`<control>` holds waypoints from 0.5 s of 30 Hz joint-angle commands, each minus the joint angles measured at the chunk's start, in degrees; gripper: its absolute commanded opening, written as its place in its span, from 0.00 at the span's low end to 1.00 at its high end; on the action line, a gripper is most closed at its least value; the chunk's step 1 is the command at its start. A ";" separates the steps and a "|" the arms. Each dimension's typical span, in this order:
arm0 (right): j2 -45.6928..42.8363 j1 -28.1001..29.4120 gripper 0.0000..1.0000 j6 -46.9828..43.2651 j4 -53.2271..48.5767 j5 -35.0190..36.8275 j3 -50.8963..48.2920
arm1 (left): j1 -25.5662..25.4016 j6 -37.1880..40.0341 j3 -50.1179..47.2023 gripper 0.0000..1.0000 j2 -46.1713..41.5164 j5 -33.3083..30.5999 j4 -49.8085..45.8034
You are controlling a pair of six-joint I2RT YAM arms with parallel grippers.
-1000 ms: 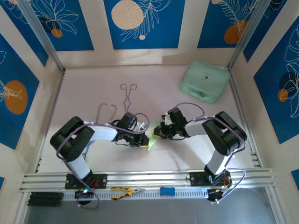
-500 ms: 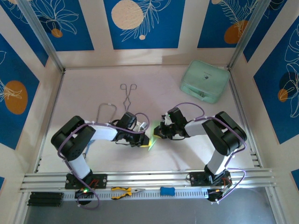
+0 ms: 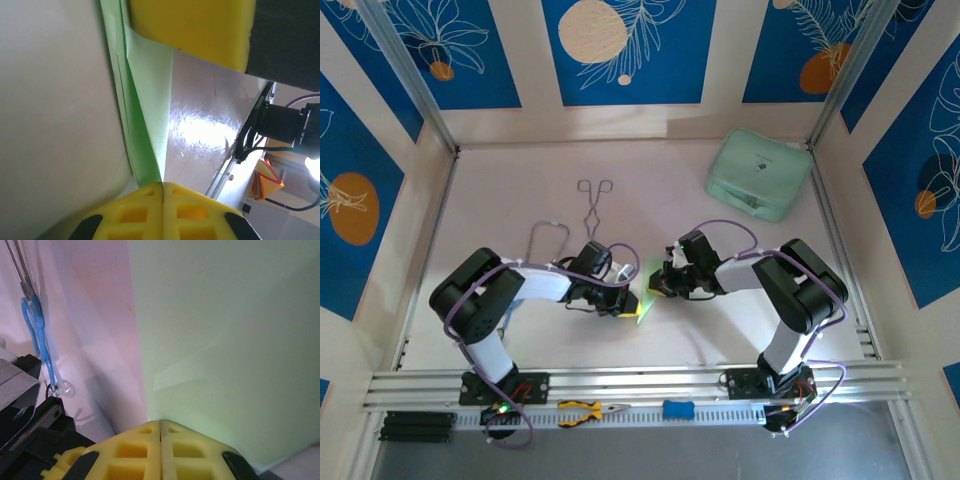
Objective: Fold a paper plane with a square sheet of paper (pick it up from the middle)
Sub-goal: Fold the wing for the fifth time at the center of the table.
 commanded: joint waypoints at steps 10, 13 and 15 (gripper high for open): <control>4.14 0.24 0.09 0.78 -8.15 7.46 -2.33 | -0.15 2.42 -1.41 0.00 1.82 2.84 -5.37; 4.18 0.24 0.09 0.86 -8.23 7.46 -2.29 | -0.53 2.88 -1.67 0.00 2.44 2.65 -6.32; 4.14 0.24 0.08 0.95 -8.15 7.54 -2.39 | -0.95 2.80 -1.85 0.00 2.77 2.78 -6.09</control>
